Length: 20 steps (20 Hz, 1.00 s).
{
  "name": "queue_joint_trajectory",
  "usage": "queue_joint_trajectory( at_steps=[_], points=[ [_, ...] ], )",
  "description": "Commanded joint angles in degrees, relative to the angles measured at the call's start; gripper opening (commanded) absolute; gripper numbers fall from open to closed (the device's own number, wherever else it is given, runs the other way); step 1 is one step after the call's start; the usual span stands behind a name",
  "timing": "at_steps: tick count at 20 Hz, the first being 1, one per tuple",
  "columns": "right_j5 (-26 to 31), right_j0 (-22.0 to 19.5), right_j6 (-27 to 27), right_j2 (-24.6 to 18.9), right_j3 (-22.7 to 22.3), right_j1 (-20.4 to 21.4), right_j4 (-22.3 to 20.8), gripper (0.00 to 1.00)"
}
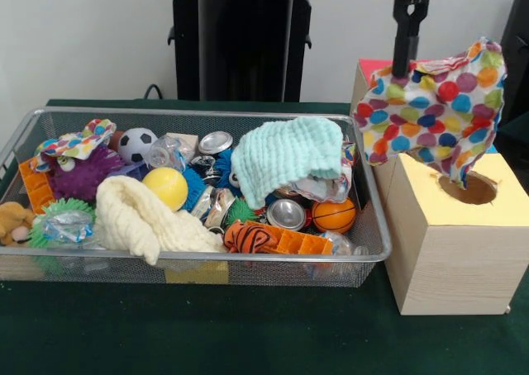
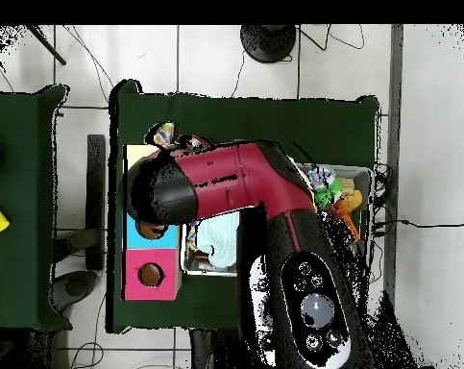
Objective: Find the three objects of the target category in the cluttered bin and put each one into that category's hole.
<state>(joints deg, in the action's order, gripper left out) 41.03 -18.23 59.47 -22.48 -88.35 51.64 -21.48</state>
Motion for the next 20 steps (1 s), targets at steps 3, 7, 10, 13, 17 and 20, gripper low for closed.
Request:
queue_joint_trajectory(
  at_steps=[3, 7, 10, 13, 17, 20],
  points=[
    [6.63, 2.16, 12.36, 5.33, -0.42, 0.49, 0.81, 0.00],
    [6.19, 4.49, 15.04, 6.44, -2.42, 1.53, 3.36, 0.00],
    [7.09, 5.17, 15.57, 7.21, -3.59, 2.44, 5.74, 0.00],
    [7.10, 4.52, 14.27, 6.78, -4.74, 3.27, 8.82, 0.00],
    [12.64, 5.38, 12.97, 6.68, -4.94, 6.51, 12.78, 0.00],
    [16.17, 5.83, 11.27, 6.26, -5.34, 9.71, 15.51, 0.00]
  ],
)
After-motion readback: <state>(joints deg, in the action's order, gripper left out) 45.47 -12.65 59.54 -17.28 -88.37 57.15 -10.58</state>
